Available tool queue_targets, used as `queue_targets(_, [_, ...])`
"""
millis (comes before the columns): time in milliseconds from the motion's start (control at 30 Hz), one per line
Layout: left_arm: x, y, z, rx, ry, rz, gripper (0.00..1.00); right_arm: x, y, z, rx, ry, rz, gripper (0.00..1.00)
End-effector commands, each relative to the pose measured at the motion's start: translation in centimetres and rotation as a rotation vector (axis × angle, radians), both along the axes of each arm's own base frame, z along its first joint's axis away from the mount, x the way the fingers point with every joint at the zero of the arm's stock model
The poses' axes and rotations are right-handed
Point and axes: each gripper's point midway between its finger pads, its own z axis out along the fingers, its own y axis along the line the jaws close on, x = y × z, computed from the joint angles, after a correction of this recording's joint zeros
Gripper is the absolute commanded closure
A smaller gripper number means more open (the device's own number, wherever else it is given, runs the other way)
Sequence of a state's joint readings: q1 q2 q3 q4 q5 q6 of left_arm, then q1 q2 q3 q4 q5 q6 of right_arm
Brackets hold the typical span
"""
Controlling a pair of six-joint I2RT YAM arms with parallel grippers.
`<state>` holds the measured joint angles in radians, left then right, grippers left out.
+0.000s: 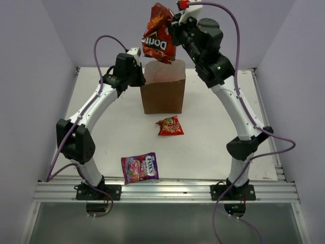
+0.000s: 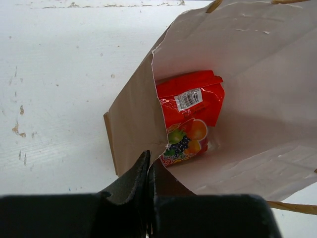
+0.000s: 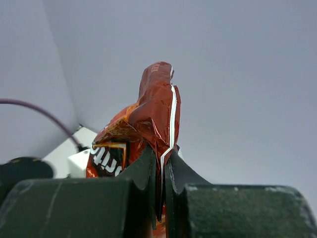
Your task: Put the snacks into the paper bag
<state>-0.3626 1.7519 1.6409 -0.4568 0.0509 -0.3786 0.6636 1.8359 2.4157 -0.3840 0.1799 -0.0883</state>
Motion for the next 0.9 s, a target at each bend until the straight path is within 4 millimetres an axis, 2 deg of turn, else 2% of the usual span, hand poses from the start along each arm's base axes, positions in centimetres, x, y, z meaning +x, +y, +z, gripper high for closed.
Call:
queue_targets(0, [0.1, -0.7, 0.9, -0.003, -0.018, -0.027, 0.96, 5.3, -0.8, -0.9, 0.069, -0.036, -0.057, 1.00])
queue_targets(33, [0.1, -0.6, 0.9, -0.005, -0.019, -0.024, 0.96, 6.0, -1.0, -1.0, 0.080, -0.037, -0.058, 1.00])
queue_targets(67, [0.1, -0.6, 1.1, -0.003, -0.019, -0.024, 0.96, 7.5, -1.3, -2.2, 0.081, -0.017, -0.060, 1.00])
queue_targets(133, [0.2, -0.5, 1.1, 0.001, -0.019, -0.017, 0.96, 8.7, -1.4, -3.7, 0.070, 0.000, -0.057, 1.00])
queue_targets(200, [0.2, -0.4, 1.2, 0.003, -0.022, -0.013, 0.96, 9.6, -1.9, -5.1, 0.055, 0.027, -0.054, 1.00])
queue_targets(233, [0.3, -0.4, 1.4, 0.002, -0.025, -0.010, 0.96, 10.0, -1.8, -6.8, 0.036, 0.058, -0.049, 1.00])
queue_targets(267, [0.3, -0.4, 1.3, 0.002, -0.023, -0.008, 0.96, 10.2, -2.1, -7.6, 0.026, 0.074, -0.047, 1.00])
queue_targets(300, [0.4, -0.4, 1.3, 0.002, -0.023, -0.004, 0.96, 10.1, -2.2, -9.1, 0.008, 0.104, -0.043, 1.00])
queue_targets(367, [0.6, -0.4, 1.5, -0.002, -0.026, -0.001, 0.96, 9.5, -2.4, -10.3, -0.006, 0.127, -0.035, 1.00])
queue_targets(400, [0.7, -0.4, 1.3, 0.000, -0.022, -0.001, 0.96, 8.3, -2.8, -9.3, 0.001, 0.111, -0.024, 1.00])
queue_targets(433, [0.8, -0.5, 1.6, -0.005, -0.026, 0.001, 0.96, 8.2, -2.7, -11.5, -0.022, 0.155, -0.017, 1.00])
queue_targets(467, [0.9, -0.5, 1.5, -0.006, -0.026, 0.002, 0.96, 7.6, -2.8, -11.8, 0.002, 0.174, -0.011, 1.00])
queue_targets(500, [0.9, -0.6, 1.4, -0.009, -0.023, 0.002, 0.96, 7.2, -2.7, -13.6, -0.016, 0.210, -0.001, 1.00])
queue_targets(533, [1.0, -0.7, 1.3, -0.011, -0.020, 0.003, 0.96, 6.3, -3.1, -13.0, -0.015, 0.204, 0.006, 1.00])
queue_targets(667, [1.2, -1.0, 1.3, -0.026, -0.020, 0.000, 0.96, 4.7, -3.0, -15.6, -0.051, 0.258, 0.050, 1.00])
queue_targets(700, [1.3, -1.1, 1.1, -0.028, -0.016, 0.001, 0.96, 4.4, -2.9, -16.6, -0.062, 0.283, 0.065, 0.89])
queue_targets(767, [1.4, -1.2, 1.1, -0.034, -0.014, 0.003, 0.96, 3.5, -2.3, -16.7, -0.061, 0.294, 0.112, 0.64])
queue_targets(800, [1.5, -1.2, 1.0, -0.035, -0.013, 0.003, 0.97, 3.2, -2.3, -16.7, -0.059, 0.298, 0.119, 0.44])
queue_targets(833, [1.5, -1.2, 1.0, -0.037, -0.012, 0.006, 0.97, 2.9, -2.2, -16.4, -0.054, 0.296, 0.128, 0.36])
queue_targets(867, [1.5, -1.2, 1.0, -0.037, -0.012, 0.006, 0.97, 2.3, -2.5, -15.1, -0.047, 0.276, 0.134, 0.35])
